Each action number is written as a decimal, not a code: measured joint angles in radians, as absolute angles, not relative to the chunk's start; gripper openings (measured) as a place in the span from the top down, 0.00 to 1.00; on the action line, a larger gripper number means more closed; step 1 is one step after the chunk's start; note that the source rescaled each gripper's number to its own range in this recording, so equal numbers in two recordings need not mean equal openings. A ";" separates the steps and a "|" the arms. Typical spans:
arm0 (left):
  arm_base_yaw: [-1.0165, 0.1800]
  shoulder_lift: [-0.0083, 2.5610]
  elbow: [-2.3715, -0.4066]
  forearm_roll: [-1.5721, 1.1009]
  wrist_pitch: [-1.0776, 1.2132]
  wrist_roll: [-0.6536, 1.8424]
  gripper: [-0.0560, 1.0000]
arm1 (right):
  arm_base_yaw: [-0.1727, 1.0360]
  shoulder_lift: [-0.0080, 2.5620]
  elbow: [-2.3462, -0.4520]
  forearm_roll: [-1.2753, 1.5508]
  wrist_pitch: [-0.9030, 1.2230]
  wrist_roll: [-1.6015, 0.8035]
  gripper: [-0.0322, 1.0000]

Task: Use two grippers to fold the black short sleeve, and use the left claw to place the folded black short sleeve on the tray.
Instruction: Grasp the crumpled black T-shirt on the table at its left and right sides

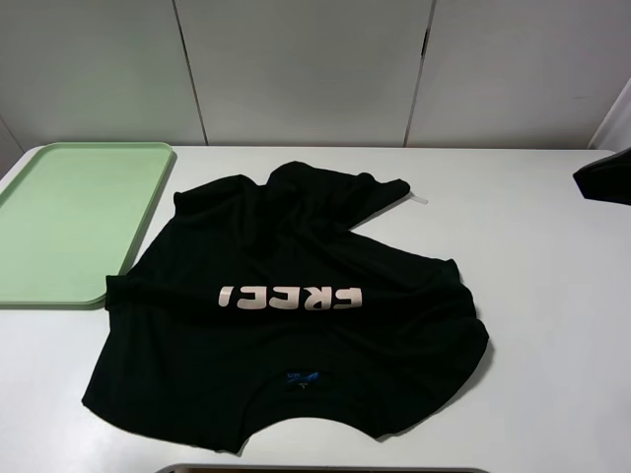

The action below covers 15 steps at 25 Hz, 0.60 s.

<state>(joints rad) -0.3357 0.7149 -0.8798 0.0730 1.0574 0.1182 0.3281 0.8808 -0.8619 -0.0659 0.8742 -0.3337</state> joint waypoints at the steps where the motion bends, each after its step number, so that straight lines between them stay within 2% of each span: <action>1: -0.336 0.752 -0.897 0.067 1.062 0.135 0.04 | 0.328 0.911 -0.863 -0.075 0.873 -0.357 0.00; 6: -0.336 0.898 -0.947 0.011 1.067 0.218 0.04 | 0.328 1.048 -0.864 -0.088 0.841 -0.455 0.00; 15: -0.336 1.109 -0.977 -0.092 1.063 0.340 0.04 | 0.328 1.272 -0.865 -0.089 0.755 -0.494 0.00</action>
<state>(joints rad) -0.3357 1.1093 -0.9766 -0.0923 1.0627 0.3395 0.3281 1.2718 -0.8649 -0.0895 0.7552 -0.4944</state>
